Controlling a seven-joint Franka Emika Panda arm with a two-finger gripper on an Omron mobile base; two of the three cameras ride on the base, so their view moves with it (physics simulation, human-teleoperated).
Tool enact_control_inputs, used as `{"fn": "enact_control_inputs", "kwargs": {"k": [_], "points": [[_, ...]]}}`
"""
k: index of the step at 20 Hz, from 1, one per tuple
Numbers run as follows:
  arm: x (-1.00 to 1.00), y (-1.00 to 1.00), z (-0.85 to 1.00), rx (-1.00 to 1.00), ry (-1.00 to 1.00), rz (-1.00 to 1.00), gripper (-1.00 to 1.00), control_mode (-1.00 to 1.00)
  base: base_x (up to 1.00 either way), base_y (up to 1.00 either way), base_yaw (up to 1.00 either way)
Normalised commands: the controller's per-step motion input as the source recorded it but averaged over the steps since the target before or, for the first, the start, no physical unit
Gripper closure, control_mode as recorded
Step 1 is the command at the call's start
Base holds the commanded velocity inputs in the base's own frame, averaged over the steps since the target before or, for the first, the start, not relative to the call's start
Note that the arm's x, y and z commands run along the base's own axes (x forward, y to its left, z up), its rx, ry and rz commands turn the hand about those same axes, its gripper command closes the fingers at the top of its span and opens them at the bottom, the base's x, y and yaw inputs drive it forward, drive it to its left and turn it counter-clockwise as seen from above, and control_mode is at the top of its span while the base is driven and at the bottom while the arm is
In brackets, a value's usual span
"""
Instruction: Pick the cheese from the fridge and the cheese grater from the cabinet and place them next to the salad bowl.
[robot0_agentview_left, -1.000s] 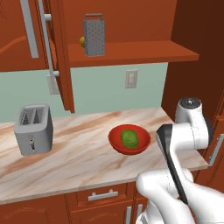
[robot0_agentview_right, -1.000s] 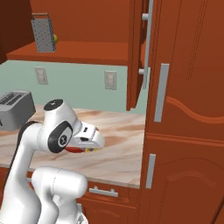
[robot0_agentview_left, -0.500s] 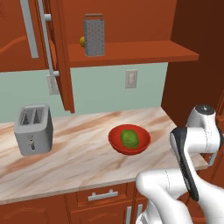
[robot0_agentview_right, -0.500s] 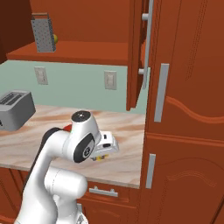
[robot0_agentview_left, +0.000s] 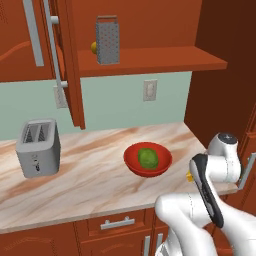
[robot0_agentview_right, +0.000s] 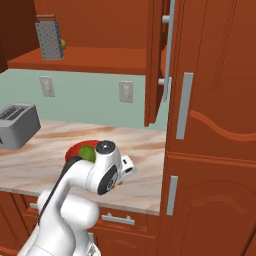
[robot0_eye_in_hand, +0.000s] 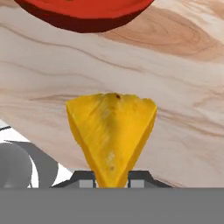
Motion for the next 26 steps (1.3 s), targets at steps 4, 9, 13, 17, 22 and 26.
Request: {"fn": "enact_control_inputs", "kwargs": {"k": [4,9,13,17,22,26], "points": [[0.61,0.0,-0.44,0.0,0.03,0.2,1.0,-1.0,0.0,0.0,0.0],[0.55,0.0,-0.35,0.0,0.05,0.16,1.0,-1.0,0.0,0.0,0.0],[0.46,0.05,-0.24,0.03,0.04,0.19,1.0,-1.0,0.0,0.0,0.0],[0.45,0.01,-0.27,0.0,0.02,0.17,1.0,-1.0,0.0,0.0,0.0],[0.45,0.19,-0.21,0.0,0.04,0.11,1.0,-1.0,0.0,0.0,0.0],[0.13,0.64,-0.32,0.0,0.08,0.1,1.0,-1.0,0.0,0.0,0.0]]}}
